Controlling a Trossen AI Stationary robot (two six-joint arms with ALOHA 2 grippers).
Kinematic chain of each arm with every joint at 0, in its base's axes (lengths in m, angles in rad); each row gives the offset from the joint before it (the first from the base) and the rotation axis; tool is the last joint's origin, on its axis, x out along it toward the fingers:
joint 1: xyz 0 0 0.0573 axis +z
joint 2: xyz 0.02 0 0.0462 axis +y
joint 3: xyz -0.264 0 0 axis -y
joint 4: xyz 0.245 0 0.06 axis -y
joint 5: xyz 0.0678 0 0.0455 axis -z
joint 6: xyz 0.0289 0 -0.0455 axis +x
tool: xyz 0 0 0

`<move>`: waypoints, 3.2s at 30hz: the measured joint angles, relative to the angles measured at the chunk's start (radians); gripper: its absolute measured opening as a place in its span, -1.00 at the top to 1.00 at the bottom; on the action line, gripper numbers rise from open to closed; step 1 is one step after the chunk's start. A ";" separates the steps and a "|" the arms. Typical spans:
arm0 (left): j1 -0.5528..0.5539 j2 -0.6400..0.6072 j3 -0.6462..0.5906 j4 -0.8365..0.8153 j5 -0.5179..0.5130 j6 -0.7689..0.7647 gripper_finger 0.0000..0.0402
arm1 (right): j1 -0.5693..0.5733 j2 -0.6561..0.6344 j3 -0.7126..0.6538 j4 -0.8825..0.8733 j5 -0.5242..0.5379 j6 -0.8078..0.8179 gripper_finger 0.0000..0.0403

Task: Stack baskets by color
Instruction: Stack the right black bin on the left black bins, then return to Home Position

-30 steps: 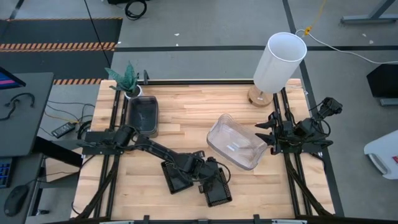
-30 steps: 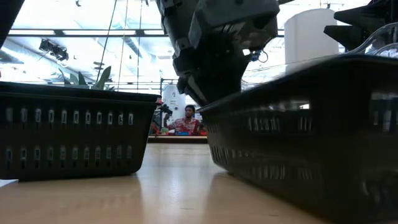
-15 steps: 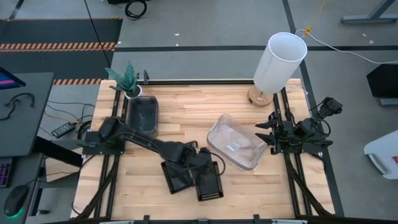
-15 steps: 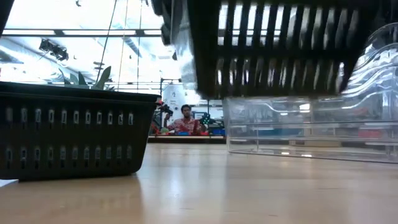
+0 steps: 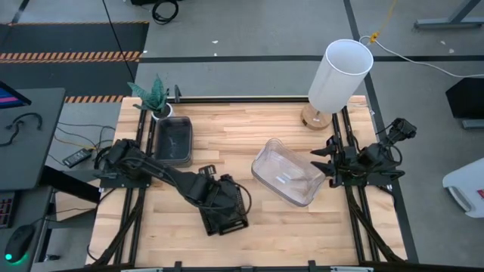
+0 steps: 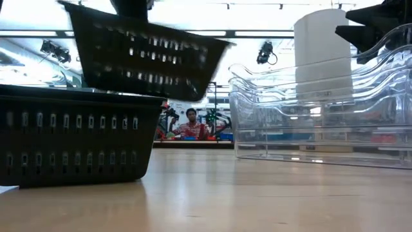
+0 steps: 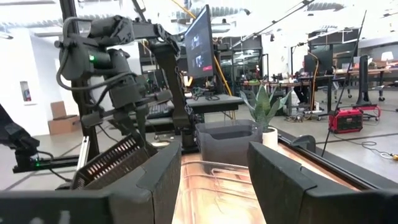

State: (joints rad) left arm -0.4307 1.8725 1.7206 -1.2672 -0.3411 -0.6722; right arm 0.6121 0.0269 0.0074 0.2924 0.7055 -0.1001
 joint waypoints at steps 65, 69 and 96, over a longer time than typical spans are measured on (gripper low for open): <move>-0.017 -0.297 -0.556 0.470 -0.093 0.135 0.58 | 0.000 0.002 0.000 0.027 0.000 0.000 0.06; 0.010 -0.432 -0.734 0.751 -0.117 0.201 0.75 | 0.000 0.002 0.000 0.027 0.000 0.000 0.06; 0.205 -1.118 -1.514 1.840 -0.147 0.603 0.98 | 0.000 0.002 0.000 0.028 0.000 0.000 0.06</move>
State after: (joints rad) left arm -0.2255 0.7547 0.2063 0.5728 -0.4881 -0.0696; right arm 0.6124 0.0288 0.0074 0.3202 0.7055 -0.1004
